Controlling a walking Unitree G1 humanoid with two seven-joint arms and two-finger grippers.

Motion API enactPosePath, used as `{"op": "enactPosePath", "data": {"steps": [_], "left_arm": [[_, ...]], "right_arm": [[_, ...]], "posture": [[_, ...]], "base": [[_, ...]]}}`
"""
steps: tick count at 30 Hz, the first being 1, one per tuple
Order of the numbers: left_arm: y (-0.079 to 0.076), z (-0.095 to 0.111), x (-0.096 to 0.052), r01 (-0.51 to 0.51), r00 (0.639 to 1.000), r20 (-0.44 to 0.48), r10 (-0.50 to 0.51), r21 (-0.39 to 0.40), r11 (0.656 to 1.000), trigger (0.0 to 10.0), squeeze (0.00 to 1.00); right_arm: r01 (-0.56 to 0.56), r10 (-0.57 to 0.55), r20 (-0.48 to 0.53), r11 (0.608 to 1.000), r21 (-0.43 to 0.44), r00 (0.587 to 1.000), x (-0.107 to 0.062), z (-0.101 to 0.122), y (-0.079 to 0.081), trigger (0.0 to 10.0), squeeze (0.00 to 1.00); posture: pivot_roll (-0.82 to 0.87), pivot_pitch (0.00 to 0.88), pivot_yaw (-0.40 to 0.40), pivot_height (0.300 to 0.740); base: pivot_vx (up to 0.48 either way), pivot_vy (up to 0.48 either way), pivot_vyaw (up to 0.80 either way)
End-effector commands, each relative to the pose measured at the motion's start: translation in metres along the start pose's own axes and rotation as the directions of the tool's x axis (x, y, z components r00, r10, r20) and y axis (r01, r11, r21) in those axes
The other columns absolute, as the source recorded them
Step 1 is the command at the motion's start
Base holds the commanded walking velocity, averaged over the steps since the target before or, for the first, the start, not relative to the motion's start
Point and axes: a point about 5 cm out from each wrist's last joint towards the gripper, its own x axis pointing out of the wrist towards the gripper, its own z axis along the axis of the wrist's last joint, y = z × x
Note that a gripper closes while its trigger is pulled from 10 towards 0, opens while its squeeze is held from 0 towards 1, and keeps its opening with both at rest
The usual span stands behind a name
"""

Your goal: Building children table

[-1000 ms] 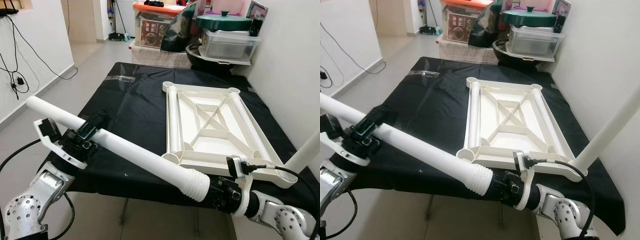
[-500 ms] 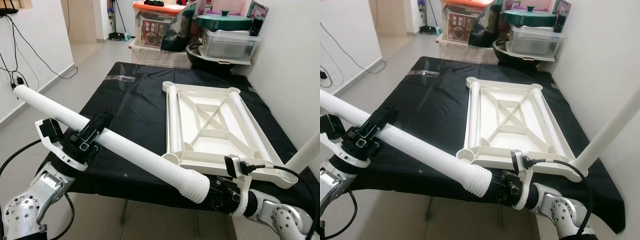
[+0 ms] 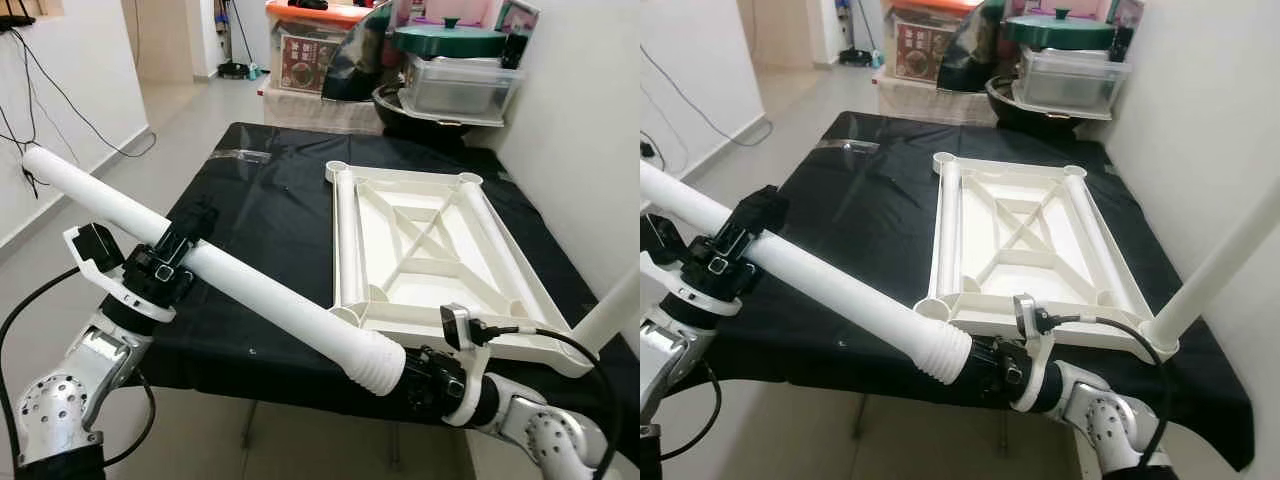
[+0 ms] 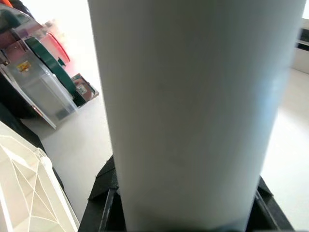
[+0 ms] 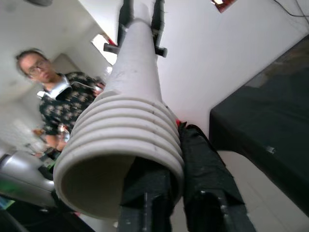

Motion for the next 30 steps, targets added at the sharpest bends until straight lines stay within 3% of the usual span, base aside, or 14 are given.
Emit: {"op": "enactPosePath", "data": {"steps": [1,2,7,15,17,18,20,22,23,24,25,28,29,30], "left_arm": [[-0.013,0.012,0.008,0.076,0.995,0.058,-0.080,0.056,0.996,0.0,0.00],[-0.012,0.012,0.007,0.078,0.995,0.057,-0.081,0.056,0.995,0.0,0.00],[-0.012,0.015,0.008,0.080,0.994,0.064,-0.084,0.063,0.995,0.0,0.00],[-0.010,0.021,0.008,0.073,0.993,0.082,-0.080,0.086,0.994,0.0,0.00],[-0.010,0.021,0.008,0.073,0.993,0.082,-0.080,0.086,0.994,0.0,0.00],[-0.008,0.018,0.008,0.068,0.995,0.070,-0.075,0.086,0.994,0.0,0.00],[-0.007,0.016,0.008,0.067,0.995,0.064,-0.073,0.086,0.994,0.0,0.00],[-0.006,0.014,0.009,0.068,0.996,0.051,-0.073,0.086,0.994,0.0,0.00],[-0.005,0.012,0.010,0.069,0.997,0.037,-0.073,0.085,0.994,0.0,0.00],[-0.005,0.012,0.010,0.069,0.997,0.037,-0.073,0.085,0.994,0.0,0.00],[-0.004,0.009,0.012,0.071,0.997,0.021,-0.073,0.084,0.994,0.0,0.00],[-0.002,0.005,0.014,0.074,0.997,-0.003,-0.074,0.088,0.993,0.0,0.00],[-0.002,0.002,0.015,0.078,0.997,-0.020,-0.076,0.092,0.993,0.0,0.00],[-0.002,0.000,0.016,0.083,0.996,-0.033,-0.080,0.093,0.992,0.0,0.00]], "right_arm": [[0.261,-0.255,-0.107,0.964,0.041,0.961,-0.018,-0.021,-0.020,10.0,0.20],[0.264,-0.259,-0.100,0.963,0.049,0.961,-0.019,-0.021,-0.020,10.0,1.00],[0.269,-0.266,-0.058,0.962,0.051,0.962,-0.026,-0.011,-0.017,10.0,1.00],[0.389,-0.388,-0.025,0.921,-0.002,0.921,-0.065,0.003,-0.023,10.0,1.00],[0.389,-0.388,-0.025,0.921,-0.002,0.921,-0.065,0.003,-0.023,10.0,1.00],[0.454,-0.454,0.018,0.888,-0.073,0.891,-0.078,0.026,-0.025,10.0,1.00],[0.478,-0.477,0.041,0.872,-0.102,0.878,-0.082,0.037,-0.025,10.0,1.00],[0.527,-0.518,0.097,0.835,-0.157,0.850,-0.086,0.060,-0.026,10.0,1.00],[0.559,-0.537,0.158,0.804,-0.200,0.829,-0.087,0.083,-0.025,10.0,1.00],[0.559,-0.537,0.158,0.804,-0.200,0.829,-0.087,0.083,-0.025,10.0,1.00],[0.566,-0.529,0.204,0.785,-0.252,0.824,-0.083,0.106,-0.020,10.0,1.00],[0.539,-0.493,0.219,0.783,-0.311,0.842,-0.075,0.127,-0.011,10.0,1.00],[0.498,-0.452,0.210,0.788,-0.363,0.867,-0.067,0.139,-0.003,10.0,0.58],[0.451,-0.413,0.185,0.791,-0.412,0.892,-0.057,0.149,0.004,10.0,0.00]], "posture": [[0.04,0.000,-0.074,0.740],[0.04,0.000,-0.074,0.740],[0.03,0.000,-0.072,0.740],[0.02,0.000,-0.075,0.740],[0.02,0.000,-0.075,0.740],[0.01,0.000,-0.067,0.740],[0.01,0.000,-0.067,0.740],[0.01,0.000,-0.061,0.740],[0.01,0.000,-0.056,0.740],[0.01,0.000,-0.056,0.740],[0.00,0.000,-0.051,0.740],[0.00,0.000,-0.050,0.740],[0.00,0.000,-0.051,0.740],[0.00,0.000,-0.052,0.740]], "base": [[0.000,0.000,0.00],[0.000,0.000,0.00],[0.000,0.000,0.00],[0.000,0.000,0.00],[0.000,0.000,0.00],[0.000,0.000,0.00],[0.000,0.000,0.00],[0.000,0.000,0.00],[0.000,0.000,0.00],[0.000,0.000,0.00],[0.000,0.000,0.00],[0.000,0.000,0.00],[0.000,0.000,0.00],[0.000,0.000,0.00]]}}
